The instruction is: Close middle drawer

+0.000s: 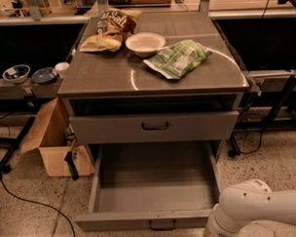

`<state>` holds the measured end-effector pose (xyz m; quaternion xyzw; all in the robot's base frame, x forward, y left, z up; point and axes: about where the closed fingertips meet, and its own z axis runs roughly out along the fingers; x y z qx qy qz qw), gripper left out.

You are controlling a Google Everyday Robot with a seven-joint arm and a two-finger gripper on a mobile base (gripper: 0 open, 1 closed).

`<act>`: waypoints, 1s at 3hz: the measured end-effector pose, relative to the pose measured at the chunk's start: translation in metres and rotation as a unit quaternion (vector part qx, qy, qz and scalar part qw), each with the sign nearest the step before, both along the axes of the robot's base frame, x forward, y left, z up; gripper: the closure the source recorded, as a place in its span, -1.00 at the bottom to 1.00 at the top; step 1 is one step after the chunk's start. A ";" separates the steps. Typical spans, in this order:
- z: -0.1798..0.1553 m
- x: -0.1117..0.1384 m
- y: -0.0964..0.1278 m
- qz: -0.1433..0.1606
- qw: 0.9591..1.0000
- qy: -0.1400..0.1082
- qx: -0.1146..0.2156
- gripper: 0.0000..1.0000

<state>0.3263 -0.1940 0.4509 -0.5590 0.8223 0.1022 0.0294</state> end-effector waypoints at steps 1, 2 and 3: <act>-0.021 0.007 0.002 -0.003 1.000 0.001 0.007 1.00; -0.034 0.024 0.006 0.003 1.000 -0.002 0.013 1.00; -0.038 0.045 0.004 0.005 1.000 -0.010 0.011 1.00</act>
Offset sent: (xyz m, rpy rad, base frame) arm 0.0483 0.0109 -0.0476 0.0405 -0.0192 0.0214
